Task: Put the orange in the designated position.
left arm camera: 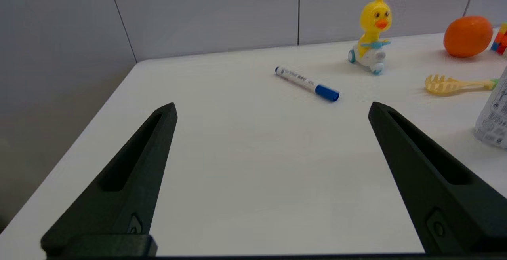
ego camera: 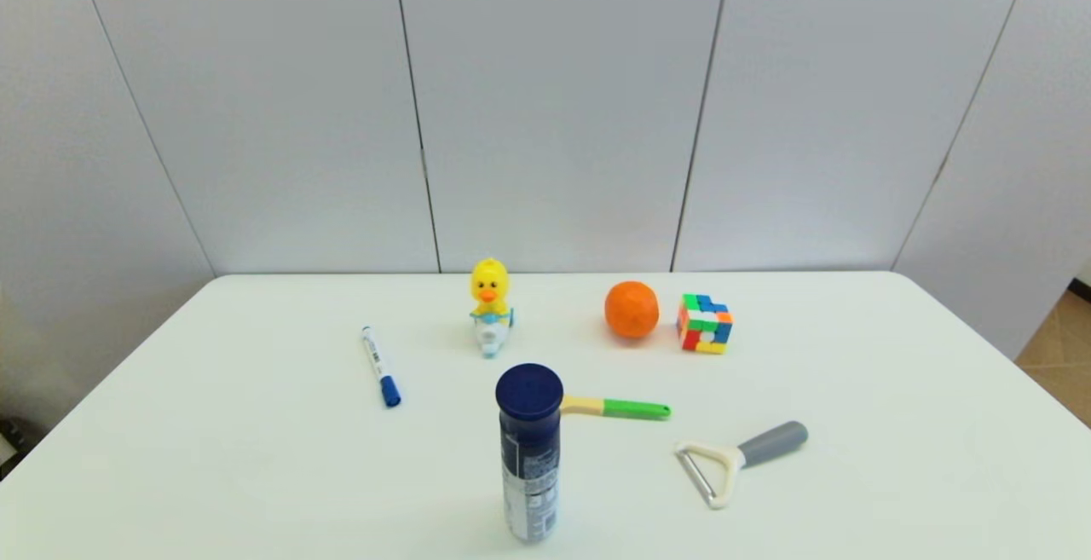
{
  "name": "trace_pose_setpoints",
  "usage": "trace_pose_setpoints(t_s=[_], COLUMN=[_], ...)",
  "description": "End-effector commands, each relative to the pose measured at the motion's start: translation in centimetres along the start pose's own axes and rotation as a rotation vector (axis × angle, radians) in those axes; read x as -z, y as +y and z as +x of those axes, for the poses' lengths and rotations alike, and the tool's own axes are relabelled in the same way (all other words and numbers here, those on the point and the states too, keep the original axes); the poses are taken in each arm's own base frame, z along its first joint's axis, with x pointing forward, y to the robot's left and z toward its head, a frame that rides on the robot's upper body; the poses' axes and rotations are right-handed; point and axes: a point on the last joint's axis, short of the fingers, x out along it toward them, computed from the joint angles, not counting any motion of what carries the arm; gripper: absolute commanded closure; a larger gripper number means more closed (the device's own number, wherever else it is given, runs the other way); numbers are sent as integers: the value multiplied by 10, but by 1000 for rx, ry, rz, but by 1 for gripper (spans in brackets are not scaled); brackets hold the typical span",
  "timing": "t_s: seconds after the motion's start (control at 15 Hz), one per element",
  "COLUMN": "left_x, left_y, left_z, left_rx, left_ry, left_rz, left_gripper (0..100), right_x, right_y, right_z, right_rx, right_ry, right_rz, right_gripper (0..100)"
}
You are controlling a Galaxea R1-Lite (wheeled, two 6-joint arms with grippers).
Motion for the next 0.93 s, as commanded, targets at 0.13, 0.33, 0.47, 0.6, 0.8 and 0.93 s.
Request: trace_pose_setpoints(t_s=[0.13,0.33,0.47,0.6,0.8,0.93], left_x=[9,10,10,10,10,10], left_y=[0,0,0,0,0,0], left_z=[0,0,0,0,0,0], left_rx=[-37,-39,-39,-39,-39,-39], left_ry=[97,103,103,103,103,103], left_rz=[-4,-10,-15,-16,-16,-21], left_gripper=[0,0,0,0,0,0], right_x=[0,0,0,0,0,0], right_y=[0,0,0,0,0,0], right_z=[0,0,0,0,0,0], right_rx=[0,0,0,0,0,0], right_ry=[2,0,0,2,0,0], right_rz=[0,0,0,0,0,0], right_gripper=[0,0,0,0,0,0])
